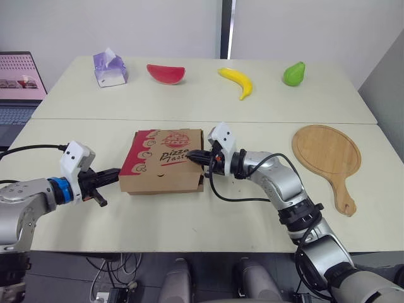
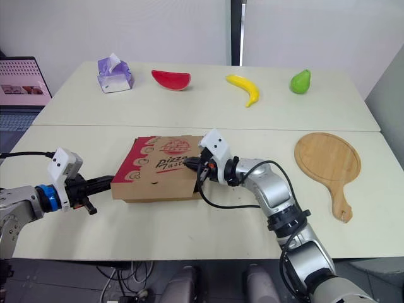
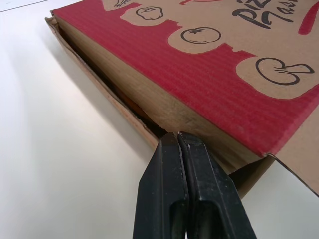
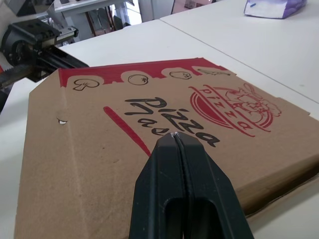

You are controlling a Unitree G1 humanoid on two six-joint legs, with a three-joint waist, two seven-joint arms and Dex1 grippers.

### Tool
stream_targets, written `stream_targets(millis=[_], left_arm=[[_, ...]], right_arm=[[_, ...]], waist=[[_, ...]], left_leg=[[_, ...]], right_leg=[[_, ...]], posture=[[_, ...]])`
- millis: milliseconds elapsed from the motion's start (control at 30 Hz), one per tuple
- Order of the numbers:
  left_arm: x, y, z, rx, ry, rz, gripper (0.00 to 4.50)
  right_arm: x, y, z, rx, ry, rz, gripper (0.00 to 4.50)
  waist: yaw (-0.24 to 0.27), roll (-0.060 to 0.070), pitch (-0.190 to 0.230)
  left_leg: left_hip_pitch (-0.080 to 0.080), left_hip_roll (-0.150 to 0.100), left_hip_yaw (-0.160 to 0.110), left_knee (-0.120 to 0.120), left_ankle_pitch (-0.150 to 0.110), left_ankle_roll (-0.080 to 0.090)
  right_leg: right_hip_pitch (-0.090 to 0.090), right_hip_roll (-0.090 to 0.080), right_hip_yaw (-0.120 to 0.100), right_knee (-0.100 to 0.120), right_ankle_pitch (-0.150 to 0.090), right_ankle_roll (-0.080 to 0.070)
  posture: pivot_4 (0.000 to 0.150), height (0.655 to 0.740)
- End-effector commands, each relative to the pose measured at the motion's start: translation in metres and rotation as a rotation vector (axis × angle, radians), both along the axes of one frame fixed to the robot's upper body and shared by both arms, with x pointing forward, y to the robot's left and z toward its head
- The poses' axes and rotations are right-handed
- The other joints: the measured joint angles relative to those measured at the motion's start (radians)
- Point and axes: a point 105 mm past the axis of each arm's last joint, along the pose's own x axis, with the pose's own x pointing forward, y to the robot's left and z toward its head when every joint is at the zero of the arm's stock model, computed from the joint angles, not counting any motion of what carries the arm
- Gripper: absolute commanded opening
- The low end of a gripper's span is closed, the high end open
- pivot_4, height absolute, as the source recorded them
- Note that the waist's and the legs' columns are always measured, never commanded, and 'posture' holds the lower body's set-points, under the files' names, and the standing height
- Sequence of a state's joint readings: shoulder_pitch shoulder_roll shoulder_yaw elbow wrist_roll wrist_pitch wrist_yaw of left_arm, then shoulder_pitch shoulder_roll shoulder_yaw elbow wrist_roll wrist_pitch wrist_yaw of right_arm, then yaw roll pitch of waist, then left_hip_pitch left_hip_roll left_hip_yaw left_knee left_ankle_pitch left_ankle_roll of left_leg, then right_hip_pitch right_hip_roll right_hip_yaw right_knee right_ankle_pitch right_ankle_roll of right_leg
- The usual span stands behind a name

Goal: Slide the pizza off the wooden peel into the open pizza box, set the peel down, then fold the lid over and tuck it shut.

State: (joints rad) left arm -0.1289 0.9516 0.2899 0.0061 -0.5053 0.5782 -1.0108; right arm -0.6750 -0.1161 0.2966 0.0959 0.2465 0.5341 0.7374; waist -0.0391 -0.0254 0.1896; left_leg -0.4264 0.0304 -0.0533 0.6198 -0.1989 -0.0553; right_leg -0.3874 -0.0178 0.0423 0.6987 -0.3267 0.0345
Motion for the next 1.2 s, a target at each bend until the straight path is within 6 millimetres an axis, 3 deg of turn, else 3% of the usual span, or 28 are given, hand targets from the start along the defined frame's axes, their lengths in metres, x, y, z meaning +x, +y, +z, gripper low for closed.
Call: stream_targets(millis=[33, 267, 367, 500, 633, 767, 933, 1200], left_arm=[[0.005, 0.006, 0.030, 0.030, -0.080, -0.012, 0.02], [0.016, -0.014, 0.061, 0.034, -0.154, -0.127, 0.02], [0.020, -0.022, 0.059, 0.041, -0.148, -0.158, 0.02], [0.024, -0.027, 0.041, 0.082, -0.113, -0.198, 0.02], [0.025, -0.029, 0.033, 0.104, -0.094, -0.227, 0.02], [0.026, -0.029, 0.031, 0.108, -0.094, -0.234, 0.02], [0.027, -0.026, 0.032, 0.116, -0.099, -0.233, 0.02], [0.026, -0.023, 0.027, 0.137, -0.097, -0.224, 0.02]], right_arm=[[0.000, -0.001, 0.007, 0.023, -0.030, -0.001, 0.00], [0.000, -0.005, 0.022, 0.063, -0.055, -0.005, 0.00], [0.001, -0.008, 0.029, 0.077, -0.070, -0.006, 0.00], [0.006, -0.029, 0.042, 0.046, -0.126, -0.025, 0.00], [0.011, -0.051, 0.032, -0.078, -0.171, -0.036, 0.00], [0.012, -0.069, 0.005, -0.279, -0.230, -0.002, 0.00], [0.000, -0.057, -0.011, -0.317, -0.238, 0.081, 0.00], [-0.016, -0.022, -0.010, -0.168, -0.133, 0.146, 0.00]], waist=[[0.002, 0.000, 0.000], [0.004, 0.000, 0.000], [0.004, 0.000, 0.000], [0.005, 0.000, 0.000], [0.006, 0.000, 0.000], [0.006, 0.000, 0.000], [0.003, 0.000, 0.000], [0.005, 0.000, 0.000]], left_leg=[[0.000, 0.000, 0.000, 0.000, 0.000, 0.000], [0.000, -0.001, 0.000, 0.000, 0.000, 0.000], [0.000, 0.000, 0.000, 0.000, 0.000, 0.000], [0.000, 0.000, 0.000, 0.000, 0.000, 0.000], [0.000, 0.000, 0.000, 0.001, 0.000, 0.000], [0.000, 0.000, 0.000, 0.002, 0.000, 0.000], [0.000, 0.000, 0.000, 0.002, 0.000, 0.000], [-0.001, 0.000, 0.000, 0.003, 0.000, 0.000]], right_leg=[[0.000, 0.000, 0.000, 0.000, 0.000, 0.000], [0.000, 0.000, 0.000, 0.000, 0.000, 0.000], [0.000, 0.000, 0.000, 0.000, 0.000, 0.000], [0.000, 0.001, 0.000, 0.000, 0.000, 0.000], [0.000, 0.001, 0.000, 0.000, 0.000, 0.000], [0.000, 0.001, 0.000, 0.000, 0.000, 0.000], [0.000, 0.002, 0.000, 0.001, 0.000, 0.000], [0.001, 0.002, 0.000, 0.001, 0.000, 0.000]], posture=[[0.150, 0.7400], [0.150, 0.7400], [0.150, 0.7400], [0.150, 0.7400], [0.150, 0.7400], [0.150, 0.7400], [0.150, 0.7400], [0.150, 0.7400]])
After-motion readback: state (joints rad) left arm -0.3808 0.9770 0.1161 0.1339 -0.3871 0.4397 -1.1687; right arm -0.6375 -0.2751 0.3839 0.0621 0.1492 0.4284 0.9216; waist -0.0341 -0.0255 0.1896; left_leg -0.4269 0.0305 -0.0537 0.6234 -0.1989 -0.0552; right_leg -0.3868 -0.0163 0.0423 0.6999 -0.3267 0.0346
